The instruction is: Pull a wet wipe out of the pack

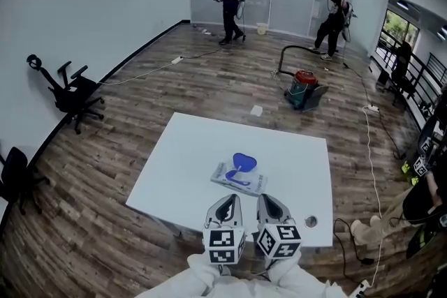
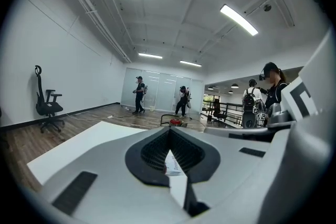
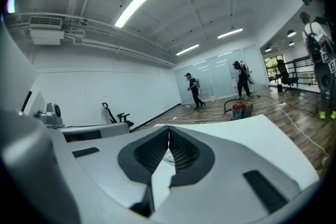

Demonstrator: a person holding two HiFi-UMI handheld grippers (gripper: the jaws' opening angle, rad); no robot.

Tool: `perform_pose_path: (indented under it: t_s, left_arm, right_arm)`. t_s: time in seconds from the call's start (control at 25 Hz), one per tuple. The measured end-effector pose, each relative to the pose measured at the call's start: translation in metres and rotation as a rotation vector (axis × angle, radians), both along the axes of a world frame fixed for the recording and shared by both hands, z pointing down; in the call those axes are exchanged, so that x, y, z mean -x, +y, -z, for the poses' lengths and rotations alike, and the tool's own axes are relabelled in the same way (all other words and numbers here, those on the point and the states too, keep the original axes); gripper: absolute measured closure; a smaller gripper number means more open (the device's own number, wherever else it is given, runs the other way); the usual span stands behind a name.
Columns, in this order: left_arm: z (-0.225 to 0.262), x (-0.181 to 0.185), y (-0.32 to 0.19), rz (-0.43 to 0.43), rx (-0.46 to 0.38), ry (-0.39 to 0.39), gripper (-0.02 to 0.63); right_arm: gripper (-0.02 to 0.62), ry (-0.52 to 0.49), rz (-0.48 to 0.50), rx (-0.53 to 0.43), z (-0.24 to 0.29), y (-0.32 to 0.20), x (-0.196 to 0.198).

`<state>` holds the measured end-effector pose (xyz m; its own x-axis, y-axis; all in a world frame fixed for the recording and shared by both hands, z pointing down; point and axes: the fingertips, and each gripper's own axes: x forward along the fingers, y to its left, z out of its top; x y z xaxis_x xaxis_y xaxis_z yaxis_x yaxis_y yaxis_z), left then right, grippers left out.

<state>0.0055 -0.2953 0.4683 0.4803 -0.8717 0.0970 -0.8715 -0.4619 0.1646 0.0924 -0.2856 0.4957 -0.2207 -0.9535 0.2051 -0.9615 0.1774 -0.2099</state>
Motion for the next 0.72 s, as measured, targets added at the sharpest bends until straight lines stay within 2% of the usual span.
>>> perform_pose_path:
  t_s: [0.48,0.72]
  left_arm:
    - [-0.009,0.009,-0.038,-0.006,0.014,-0.003,0.606]
    - [-0.01,0.012,-0.051,-0.011,-0.021,-0.056,0.606]
  right_arm:
    - [0.586,0.007,-0.006,0.018,-0.01,-0.044,0.011]
    - [0.586,0.045,-0.013,0.009,-0.014,-0.052,0.014]
